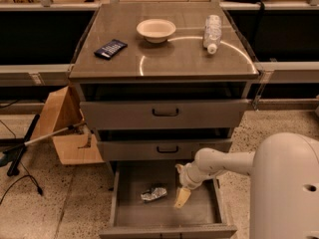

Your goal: Pick redbull can from bottom drawer and place on counter

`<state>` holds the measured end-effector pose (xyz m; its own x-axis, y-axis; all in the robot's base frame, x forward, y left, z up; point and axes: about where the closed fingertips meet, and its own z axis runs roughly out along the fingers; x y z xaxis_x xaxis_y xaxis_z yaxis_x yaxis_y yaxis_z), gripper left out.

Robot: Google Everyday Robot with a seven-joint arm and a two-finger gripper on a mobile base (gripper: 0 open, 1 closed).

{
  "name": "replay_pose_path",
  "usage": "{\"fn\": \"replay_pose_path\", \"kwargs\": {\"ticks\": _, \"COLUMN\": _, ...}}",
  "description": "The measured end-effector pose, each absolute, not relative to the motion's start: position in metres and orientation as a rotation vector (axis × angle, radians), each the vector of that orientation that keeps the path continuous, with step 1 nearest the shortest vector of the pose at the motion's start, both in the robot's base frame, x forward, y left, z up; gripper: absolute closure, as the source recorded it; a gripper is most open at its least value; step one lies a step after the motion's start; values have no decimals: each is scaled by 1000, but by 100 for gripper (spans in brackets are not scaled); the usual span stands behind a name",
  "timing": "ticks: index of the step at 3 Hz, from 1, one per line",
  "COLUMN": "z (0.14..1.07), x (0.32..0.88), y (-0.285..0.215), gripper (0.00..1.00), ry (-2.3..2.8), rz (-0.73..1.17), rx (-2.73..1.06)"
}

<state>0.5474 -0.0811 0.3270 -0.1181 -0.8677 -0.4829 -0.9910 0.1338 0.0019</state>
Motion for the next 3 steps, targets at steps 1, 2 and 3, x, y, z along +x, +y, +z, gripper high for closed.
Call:
{"fn": "replay_pose_path", "kwargs": {"ticks": 1, "z": 315, "x": 550, "y": -79, "gripper": 0, "ry": 2056, "rz": 477, "rx": -1797}}
{"fn": "replay_pose_path", "kwargs": {"ticks": 2, "z": 299, "x": 559, "y": -69, "gripper": 0, "ry": 2033, "rz": 498, "rx": -1805}}
{"fn": "replay_pose_path", "kwargs": {"ticks": 3, "z": 283, "x": 568, "y": -57, "gripper": 0, "ry": 1998, "rz": 563, "rx": -1804}}
